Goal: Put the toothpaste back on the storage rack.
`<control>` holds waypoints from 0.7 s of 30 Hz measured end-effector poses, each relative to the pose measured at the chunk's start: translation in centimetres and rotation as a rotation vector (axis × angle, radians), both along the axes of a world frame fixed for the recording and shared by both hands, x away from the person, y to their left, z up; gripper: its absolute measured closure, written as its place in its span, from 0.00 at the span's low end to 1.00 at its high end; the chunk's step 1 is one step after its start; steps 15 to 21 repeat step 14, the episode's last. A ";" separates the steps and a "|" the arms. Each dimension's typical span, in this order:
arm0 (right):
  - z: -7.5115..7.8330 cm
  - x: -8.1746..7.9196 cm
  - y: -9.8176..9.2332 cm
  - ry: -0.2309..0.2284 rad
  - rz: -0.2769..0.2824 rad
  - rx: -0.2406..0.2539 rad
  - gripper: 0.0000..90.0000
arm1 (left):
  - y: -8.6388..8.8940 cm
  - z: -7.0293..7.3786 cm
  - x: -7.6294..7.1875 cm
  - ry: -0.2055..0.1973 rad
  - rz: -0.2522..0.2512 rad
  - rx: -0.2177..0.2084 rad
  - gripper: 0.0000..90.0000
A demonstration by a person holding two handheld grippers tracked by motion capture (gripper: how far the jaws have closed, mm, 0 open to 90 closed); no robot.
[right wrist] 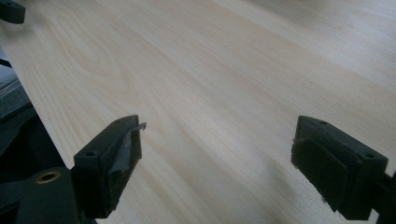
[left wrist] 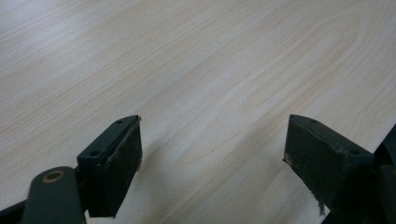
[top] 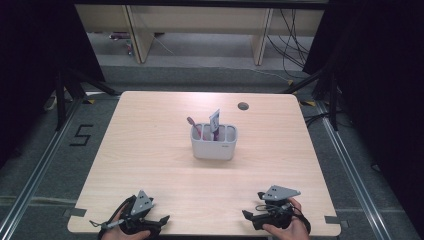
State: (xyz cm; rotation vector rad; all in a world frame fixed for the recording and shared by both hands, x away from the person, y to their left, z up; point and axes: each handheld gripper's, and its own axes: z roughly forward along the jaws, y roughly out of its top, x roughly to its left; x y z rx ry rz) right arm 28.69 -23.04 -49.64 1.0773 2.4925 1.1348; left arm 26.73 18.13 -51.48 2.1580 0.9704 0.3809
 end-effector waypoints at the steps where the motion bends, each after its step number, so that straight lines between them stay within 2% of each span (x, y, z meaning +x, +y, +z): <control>1: -0.1 0.0 0.0 0.008 0.016 0.005 0.18 | 0.0 0.0 0.0 -0.001 0.002 -0.002 0.20; 2: -0.1 -0.1 0.0 0.011 0.000 0.005 0.18 | 0.0 0.0 0.0 -0.001 0.003 -0.002 0.20; 3: -0.1 -0.1 -0.1 0.004 0.009 0.013 0.18 | 0.2 0.1 0.1 -0.001 -0.004 0.022 0.20; 5: -0.1 -0.2 -0.2 0.000 0.005 0.008 0.18 | 0.2 0.1 0.1 -0.002 -0.004 0.022 0.20; 6: -0.1 -0.2 -0.3 0.011 0.005 0.010 0.18 | 0.0 0.0 0.0 0.000 0.003 -0.003 0.20; 8: -0.1 -0.3 -0.4 0.002 -0.001 0.004 0.18 | 0.0 0.0 0.0 0.000 0.000 -0.001 0.20; 9: -0.1 -0.4 -0.3 0.019 -0.009 0.012 0.18 | 0.0 0.0 0.0 0.003 0.001 0.002 0.20; 10: -0.1 -0.4 -0.3 0.028 -0.015 0.015 0.18 | 0.1 0.1 0.0 0.006 -0.010 0.023 0.20; 12: -0.1 -0.5 -0.3 0.027 -0.016 0.014 0.18 | 0.2 0.2 0.1 0.008 -0.017 0.032 0.20; 13: -0.2 -0.4 -0.3 0.025 -0.017 0.017 0.18 | 0.1 0.1 0.0 0.007 -0.013 0.026 0.20; 14: -0.2 -0.3 -0.4 0.016 -0.001 0.013 0.18 | 0.0 0.0 0.0 0.002 0.000 -0.001 0.20; 21: -0.2 -0.3 -0.4 0.016 -0.001 0.013 0.18 | 0.0 0.0 0.0 0.002 0.000 -0.001 0.20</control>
